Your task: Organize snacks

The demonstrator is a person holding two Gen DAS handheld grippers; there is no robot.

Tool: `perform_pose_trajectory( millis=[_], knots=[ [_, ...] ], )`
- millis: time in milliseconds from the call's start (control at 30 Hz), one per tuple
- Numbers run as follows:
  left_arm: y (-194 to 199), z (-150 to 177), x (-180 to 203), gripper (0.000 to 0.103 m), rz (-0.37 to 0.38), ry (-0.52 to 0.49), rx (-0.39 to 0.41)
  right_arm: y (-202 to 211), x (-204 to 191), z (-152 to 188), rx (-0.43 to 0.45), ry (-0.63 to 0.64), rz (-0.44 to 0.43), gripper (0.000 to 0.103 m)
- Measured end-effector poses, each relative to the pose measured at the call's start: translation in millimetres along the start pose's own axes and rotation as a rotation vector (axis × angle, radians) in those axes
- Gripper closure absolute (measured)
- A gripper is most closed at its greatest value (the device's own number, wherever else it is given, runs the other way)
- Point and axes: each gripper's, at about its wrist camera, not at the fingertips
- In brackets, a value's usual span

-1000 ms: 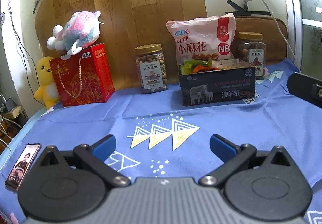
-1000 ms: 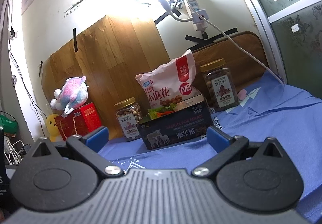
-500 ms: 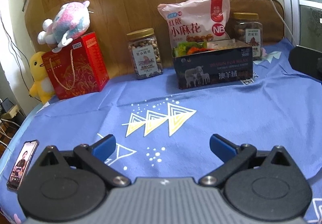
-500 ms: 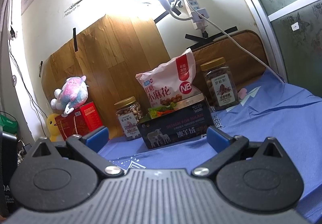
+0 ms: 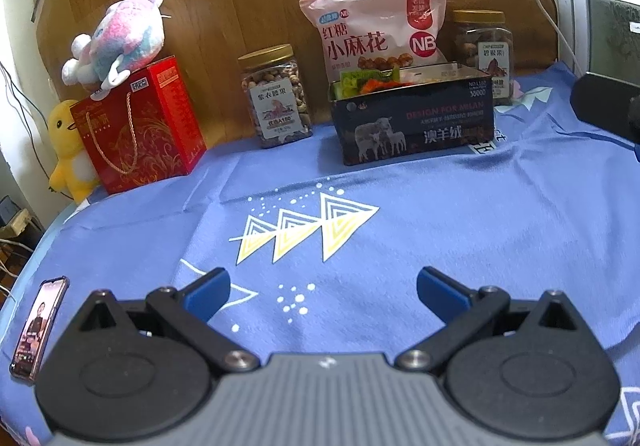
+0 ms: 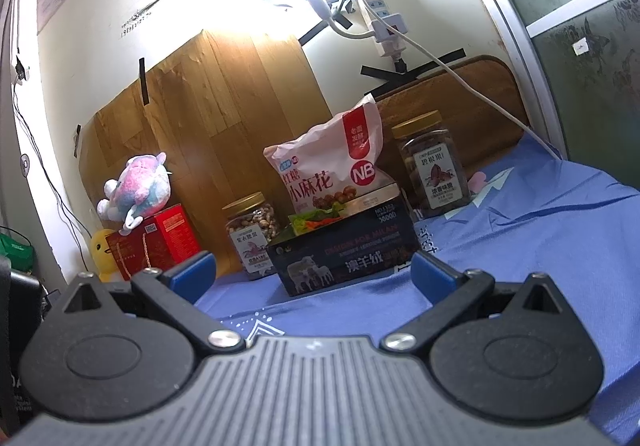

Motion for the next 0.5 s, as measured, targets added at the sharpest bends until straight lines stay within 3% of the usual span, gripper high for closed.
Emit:
perform_pose_trajectory(
  millis=[500],
  knots=[
    [-3.7,1.4,0.0,0.000,0.004,0.003,-0.024,-1.7,1.6,1.5,-0.008,0.000,-0.002,0.000]
  ],
)
Point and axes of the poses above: each gripper's, at about its wrist camera, not at the fingertips, and y roughly against the way its jaws point, x to its right, z to its underside, and after that the axes turned 1 degree about -z, right-handed
